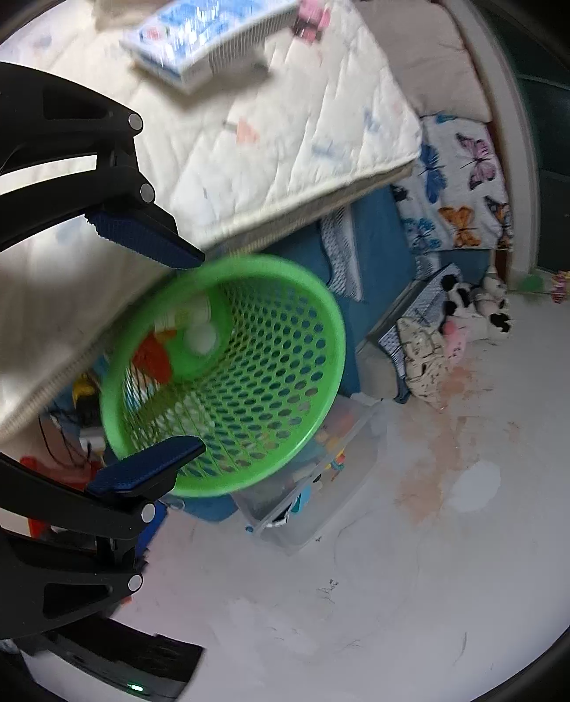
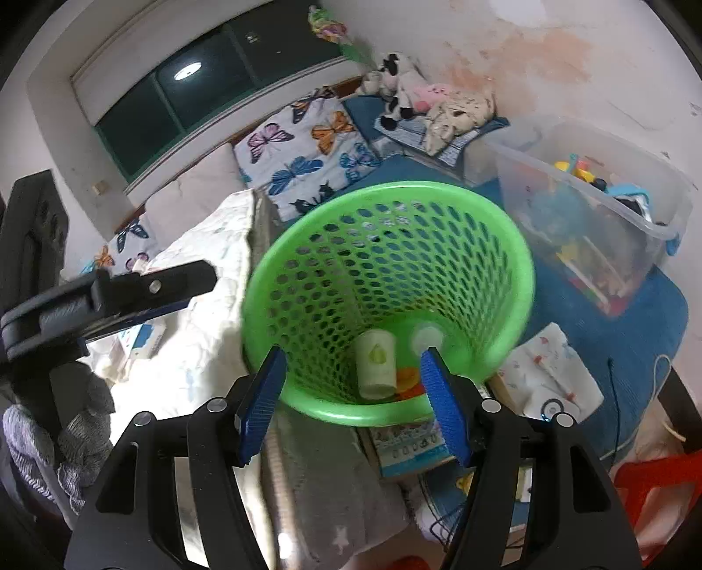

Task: Collect trash
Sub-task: 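Return both grippers to the bed and grasp the water bottle with the left gripper, then grasp the milk carton with the right gripper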

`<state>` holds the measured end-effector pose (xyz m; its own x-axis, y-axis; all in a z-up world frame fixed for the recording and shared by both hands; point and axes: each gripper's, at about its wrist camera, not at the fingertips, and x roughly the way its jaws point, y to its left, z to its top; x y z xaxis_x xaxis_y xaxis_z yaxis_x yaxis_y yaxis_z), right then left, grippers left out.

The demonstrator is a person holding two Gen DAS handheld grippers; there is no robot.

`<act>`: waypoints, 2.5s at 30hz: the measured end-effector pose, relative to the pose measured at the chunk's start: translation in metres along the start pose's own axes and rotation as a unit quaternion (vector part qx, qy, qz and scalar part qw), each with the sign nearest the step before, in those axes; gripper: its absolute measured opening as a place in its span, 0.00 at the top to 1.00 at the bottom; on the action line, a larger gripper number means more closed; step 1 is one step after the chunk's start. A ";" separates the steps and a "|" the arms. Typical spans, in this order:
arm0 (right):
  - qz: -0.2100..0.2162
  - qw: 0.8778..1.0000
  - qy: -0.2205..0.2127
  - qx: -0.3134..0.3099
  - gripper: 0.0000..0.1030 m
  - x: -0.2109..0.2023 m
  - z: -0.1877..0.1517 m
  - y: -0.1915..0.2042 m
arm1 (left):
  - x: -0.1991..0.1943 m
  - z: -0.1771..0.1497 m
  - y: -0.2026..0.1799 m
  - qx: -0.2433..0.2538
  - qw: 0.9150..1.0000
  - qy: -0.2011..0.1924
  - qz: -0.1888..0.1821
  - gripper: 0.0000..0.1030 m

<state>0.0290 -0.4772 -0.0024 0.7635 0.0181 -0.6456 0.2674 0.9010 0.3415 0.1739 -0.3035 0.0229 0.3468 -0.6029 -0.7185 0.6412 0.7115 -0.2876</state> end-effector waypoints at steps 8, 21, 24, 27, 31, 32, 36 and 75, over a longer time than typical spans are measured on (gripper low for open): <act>0.028 0.999 0.005 -0.034 0.33 0.007 0.001 0.041 | -0.060 -0.025 0.040 0.019 0.998 -0.039 0.055 0.26; 0.072 0.993 0.023 -0.092 0.29 0.027 0.004 0.109 | -0.130 -0.063 0.132 0.042 0.982 -0.053 0.175 0.26; 0.079 0.991 0.029 -0.105 0.29 0.032 0.003 0.125 | -0.138 -0.070 0.155 0.059 0.976 -0.044 0.204 0.24; 0.084 0.989 0.032 -0.118 0.28 0.036 0.003 0.140 | -0.144 -0.075 0.175 0.084 0.969 -0.034 0.231 0.24; 0.091 0.986 0.040 -0.134 0.28 0.044 0.003 0.160 | -0.144 -0.079 0.193 0.111 0.961 -0.021 0.252 0.23; 0.091 0.986 0.041 -0.137 0.28 0.046 0.003 0.163 | -0.144 -0.081 0.199 0.119 0.959 -0.016 0.256 0.23; 0.100 0.983 0.052 -0.145 0.28 0.054 0.005 0.177 | -0.142 -0.084 0.217 0.151 0.952 -0.001 0.267 0.23; 0.094 0.933 0.098 -0.335 0.25 0.158 0.021 0.296 | -0.110 -0.088 0.234 0.284 0.923 0.060 0.253 0.39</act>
<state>0.2416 -0.2173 0.0110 0.6205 0.2225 -0.7519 -0.3370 0.9415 0.0005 0.2258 -0.0386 -0.0210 0.6433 -0.1768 -0.7449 0.6853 0.5667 0.4573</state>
